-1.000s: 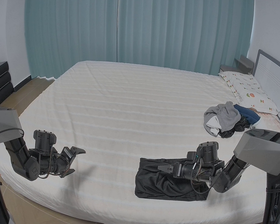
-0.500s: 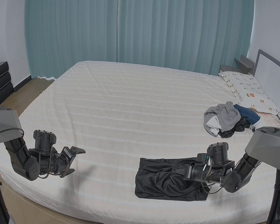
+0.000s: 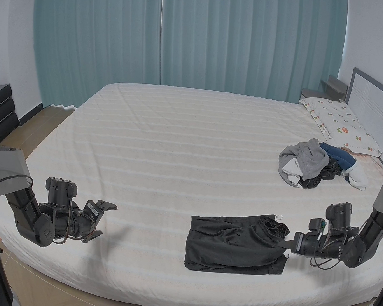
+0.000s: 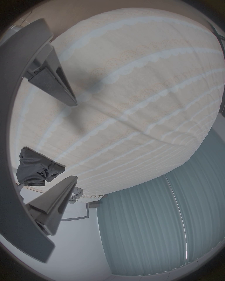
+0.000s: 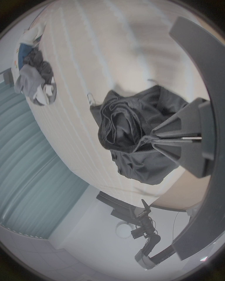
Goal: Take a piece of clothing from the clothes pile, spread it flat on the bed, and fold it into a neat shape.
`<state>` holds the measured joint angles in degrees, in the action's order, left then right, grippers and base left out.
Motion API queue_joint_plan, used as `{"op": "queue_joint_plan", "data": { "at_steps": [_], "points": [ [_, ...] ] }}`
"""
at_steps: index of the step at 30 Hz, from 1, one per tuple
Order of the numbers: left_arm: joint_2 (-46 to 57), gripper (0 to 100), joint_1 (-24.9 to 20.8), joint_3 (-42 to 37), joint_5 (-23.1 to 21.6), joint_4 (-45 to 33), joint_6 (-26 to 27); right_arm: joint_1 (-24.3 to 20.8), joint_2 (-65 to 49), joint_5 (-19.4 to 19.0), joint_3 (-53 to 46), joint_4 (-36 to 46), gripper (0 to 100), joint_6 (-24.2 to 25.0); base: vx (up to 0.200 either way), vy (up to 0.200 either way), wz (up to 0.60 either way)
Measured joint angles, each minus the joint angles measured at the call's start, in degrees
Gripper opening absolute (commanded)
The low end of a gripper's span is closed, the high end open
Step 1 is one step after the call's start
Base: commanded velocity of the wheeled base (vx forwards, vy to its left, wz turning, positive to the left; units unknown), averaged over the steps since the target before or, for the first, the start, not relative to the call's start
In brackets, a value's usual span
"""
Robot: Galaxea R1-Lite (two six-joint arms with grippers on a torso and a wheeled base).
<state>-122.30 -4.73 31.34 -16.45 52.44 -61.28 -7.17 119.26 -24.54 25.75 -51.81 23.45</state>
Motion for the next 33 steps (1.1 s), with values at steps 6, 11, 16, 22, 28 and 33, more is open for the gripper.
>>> {"op": "queue_joint_plan", "data": {
  "at_steps": [6,11,16,22,28,33],
  "points": [
    [0.0,100,-0.1,0.0,0.0,0.0,0.0,5.5,-1.1,-4.3,-5.2,-0.7,0,-1.0,0.0,0.0,0.0],
    [-0.1,100,-0.1,0.0,0.0,0.0,0.0,6.6,0.3,-4.3,-6.9,-0.9,0,-3.6,0.0,0.0,0.0],
    [-0.1,100,-0.2,-0.1,0.1,0.0,0.0,6.6,2.2,-4.0,-7.2,-1.0,100,-4.2,0.0,0.0,0.0],
    [-0.2,100,-0.2,-0.1,0.1,0.0,0.1,6.4,4.4,-2.7,-7.2,-4.8,100,-4.5,0.0,0.0,0.0],
    [-0.3,100,-0.2,-0.1,0.1,0.0,0.3,6.4,2.4,-2.7,-7.3,-7.3,100,-2.2,0.0,0.0,0.0],
    [-0.3,100,-0.3,-0.1,0.1,0.0,0.5,4.1,-0.5,-2.6,-5.0,-7.7,100,6.7,0.0,0.0,0.0]
  ]
}}
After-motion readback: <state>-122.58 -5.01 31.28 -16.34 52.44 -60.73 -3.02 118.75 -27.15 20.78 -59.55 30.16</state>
